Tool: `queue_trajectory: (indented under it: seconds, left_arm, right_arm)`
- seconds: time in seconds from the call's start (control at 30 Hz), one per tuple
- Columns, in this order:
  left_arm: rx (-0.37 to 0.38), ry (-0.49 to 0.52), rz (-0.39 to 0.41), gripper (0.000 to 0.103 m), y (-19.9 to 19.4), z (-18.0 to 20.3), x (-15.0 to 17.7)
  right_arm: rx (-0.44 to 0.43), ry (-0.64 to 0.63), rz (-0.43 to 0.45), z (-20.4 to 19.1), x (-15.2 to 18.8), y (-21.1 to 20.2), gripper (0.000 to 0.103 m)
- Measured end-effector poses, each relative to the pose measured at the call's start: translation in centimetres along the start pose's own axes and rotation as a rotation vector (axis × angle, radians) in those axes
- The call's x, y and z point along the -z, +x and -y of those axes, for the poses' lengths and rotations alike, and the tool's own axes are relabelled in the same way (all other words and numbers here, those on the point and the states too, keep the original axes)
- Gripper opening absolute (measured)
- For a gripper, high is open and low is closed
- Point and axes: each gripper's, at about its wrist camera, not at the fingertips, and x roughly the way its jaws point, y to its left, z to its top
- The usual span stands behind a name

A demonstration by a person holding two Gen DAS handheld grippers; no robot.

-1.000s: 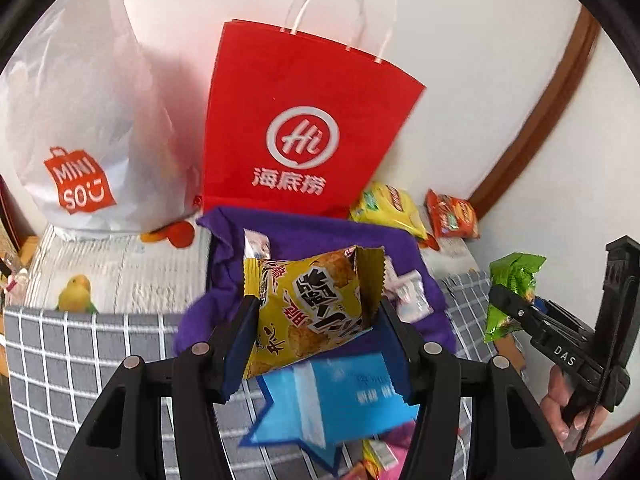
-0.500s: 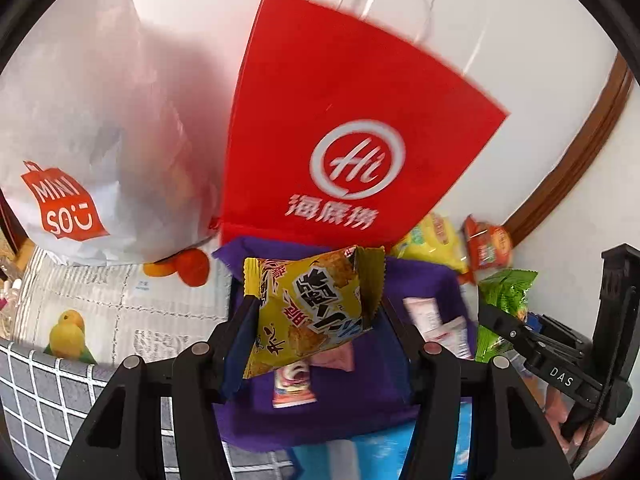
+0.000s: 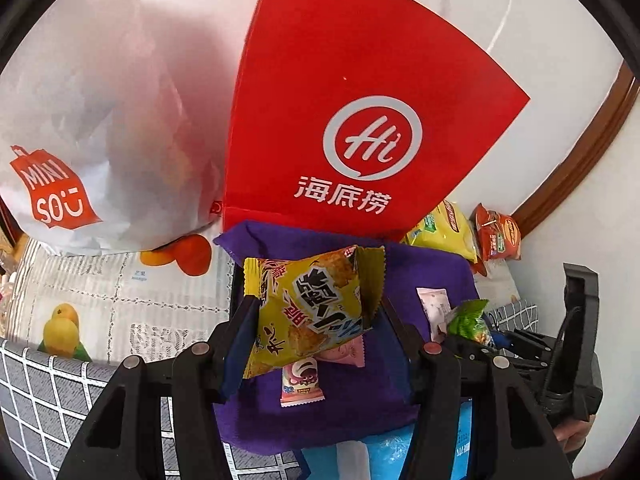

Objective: Organize snacks
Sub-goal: 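Carry the yellow and green bags over the purple towel with both grippers, then open both grippers to drop the yellow and green bags onto the towel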

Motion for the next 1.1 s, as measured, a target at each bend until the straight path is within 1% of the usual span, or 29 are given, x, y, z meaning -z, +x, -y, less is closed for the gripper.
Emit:
queue_trajectory:
  seconds: [0.3, 0.37, 0.43, 0.6, 0.67, 0.73, 0.77, 0.8, 0.83, 0.97, 1.1]
  left_arm:
    - [0.021, 0.003, -0.042, 0.055, 1.3, 0.4, 0.3]
    - [0.022, 0.0, -0.046, 0.055, 1.4, 0.3, 0.3]
    - [0.02, -0.003, -0.049, 0.055, 1.5, 0.2, 0.3]
    - [0.012, -0.004, -0.079, 0.055, 2.5, 0.1, 0.5]
    - [0.005, 0.0, -0.103, 0.055, 3.1, 0.1, 0.6]
    - [-0.006, 0.011, -0.133, 0.055, 3.8, 0.2, 0.8]
    - [-0.011, 0.01, -0.139, 0.055, 4.0, 0.2, 0.9]
    - [-0.013, 0.01, -0.144, 0.055, 4.2, 0.3, 1.0]
    - [-0.012, 0.015, -0.151, 0.055, 4.4, 0.4, 1.1]
    - [-0.003, 0.039, -0.186, 0.055, 5.3, 1.2, 1.6]
    - [0.035, 0.063, -0.246, 0.055, 6.8, 2.5, 2.5]
  right_arm:
    - [-0.018, 0.003, -0.054, -0.1, 0.3, 1.5, 0.04]
    - [-0.004, -0.006, -0.058, -0.1, 0.3, 1.8, 0.04]
    - [0.002, -0.005, -0.08, -0.2, 0.4, 2.2, 0.04]
    - [-0.022, -0.001, -0.12, -0.5, 0.6, 3.4, 0.04]
    - [-0.018, -0.011, -0.137, -0.7, 0.6, 3.8, 0.042]
    - [-0.013, -0.012, -0.154, -0.7, 0.5, 4.1, 0.048]
    - [-0.014, -0.009, -0.153, -0.7, 0.5, 4.1, 0.051]
    - [-0.015, -0.004, -0.15, -0.6, 0.4, 4.0, 0.059]
    - [-0.017, 0.002, -0.137, -0.5, 0.4, 3.6, 0.061]
    - [-0.037, 0.025, -0.083, -0.1, 0.1, 1.5, 0.062]
    - [-0.036, 0.041, -0.002, 0.6, -0.1, -1.3, 0.065]
